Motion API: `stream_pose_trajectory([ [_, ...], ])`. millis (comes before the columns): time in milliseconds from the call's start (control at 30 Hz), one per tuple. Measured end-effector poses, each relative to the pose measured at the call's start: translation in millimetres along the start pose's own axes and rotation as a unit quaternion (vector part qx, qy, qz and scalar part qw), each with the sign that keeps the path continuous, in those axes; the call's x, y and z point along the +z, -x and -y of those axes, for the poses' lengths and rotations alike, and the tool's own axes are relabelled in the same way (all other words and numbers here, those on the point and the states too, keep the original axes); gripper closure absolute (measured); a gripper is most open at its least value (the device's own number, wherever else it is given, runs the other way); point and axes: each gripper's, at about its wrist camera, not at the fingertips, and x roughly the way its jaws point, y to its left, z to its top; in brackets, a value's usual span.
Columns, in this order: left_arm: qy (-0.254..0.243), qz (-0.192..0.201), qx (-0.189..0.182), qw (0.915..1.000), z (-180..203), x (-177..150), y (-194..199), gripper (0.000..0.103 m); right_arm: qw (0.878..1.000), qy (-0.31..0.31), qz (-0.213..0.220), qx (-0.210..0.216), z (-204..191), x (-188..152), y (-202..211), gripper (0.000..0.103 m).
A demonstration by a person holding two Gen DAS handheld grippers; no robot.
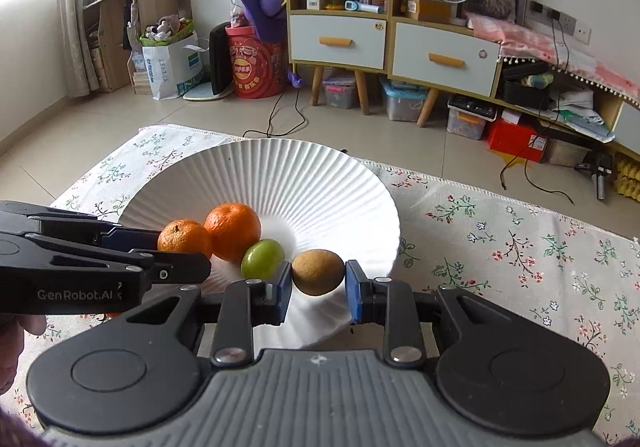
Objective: Organize fruits
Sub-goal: 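Carry the mandarin and the brown fruit in both grippers over the bowl, then open both grippers to release the fruits into the bowl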
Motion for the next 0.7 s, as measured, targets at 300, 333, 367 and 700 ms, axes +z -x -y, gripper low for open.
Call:
stream_pose_trajectory([
  [300,-0.042,0.009,0.022,0.9988,4.2,3.9,-12.6,0.070,1.000,0.014,0.004,0.009,1.7,6.3,-15.1,0.077],
  [333,-0.046,0.012,0.024,0.9986,4.0,4.0,-13.2,0.070,1.000,0.013,0.005,0.010,2.0,6.6,-16.1,0.077],
  [367,-0.049,0.014,0.027,0.9984,4.3,4.2,-13.6,0.070,1.000,0.012,0.005,0.010,2.1,7.0,-17.0,0.077],
  [700,-0.062,0.021,0.027,0.9975,4.2,2.1,-11.9,0.066,1.000,0.011,0.004,0.012,2.1,6.9,-16.4,0.074],
])
